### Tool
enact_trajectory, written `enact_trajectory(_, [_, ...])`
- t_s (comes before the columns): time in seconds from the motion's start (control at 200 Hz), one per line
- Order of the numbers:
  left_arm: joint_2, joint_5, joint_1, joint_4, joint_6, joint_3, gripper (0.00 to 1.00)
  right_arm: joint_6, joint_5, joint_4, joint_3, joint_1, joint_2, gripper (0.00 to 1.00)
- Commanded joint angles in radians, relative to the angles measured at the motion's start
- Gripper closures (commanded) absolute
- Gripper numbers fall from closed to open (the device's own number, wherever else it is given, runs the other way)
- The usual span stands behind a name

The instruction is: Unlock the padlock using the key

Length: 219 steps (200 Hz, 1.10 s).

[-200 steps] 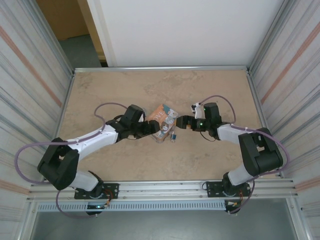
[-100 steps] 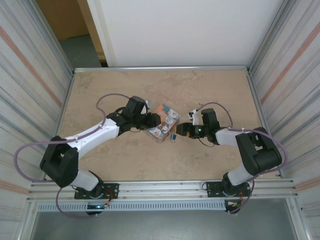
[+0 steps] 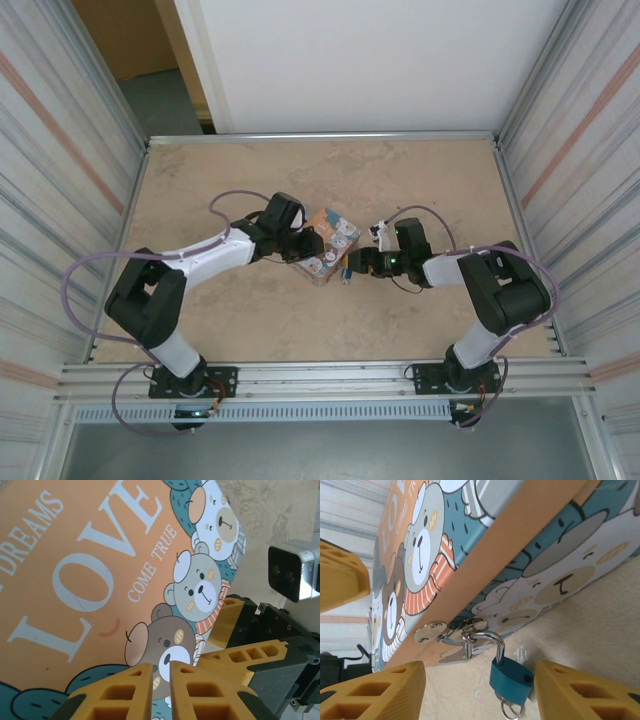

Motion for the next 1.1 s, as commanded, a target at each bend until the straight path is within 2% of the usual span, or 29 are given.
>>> enact_trajectory(0.0, [0.022, 0.011, 0.006, 0.000, 0.026, 0.028, 0.85, 0.011, -0.033, 0.070, 0.027, 0.009, 0.036, 0.44])
enact_trajectory(0.491, [0.049, -0.005, 0.014, 0.001, 0.027, 0.007, 0.88, 0.017, -0.098, 0.172, 0.042, 0.025, 0.147, 0.57])
enact_trajectory(1.092, [0.045, -0.007, 0.015, -0.001, 0.026, 0.003, 0.89, 0.013, -0.109, 0.197, 0.004, 0.019, 0.097, 0.78])
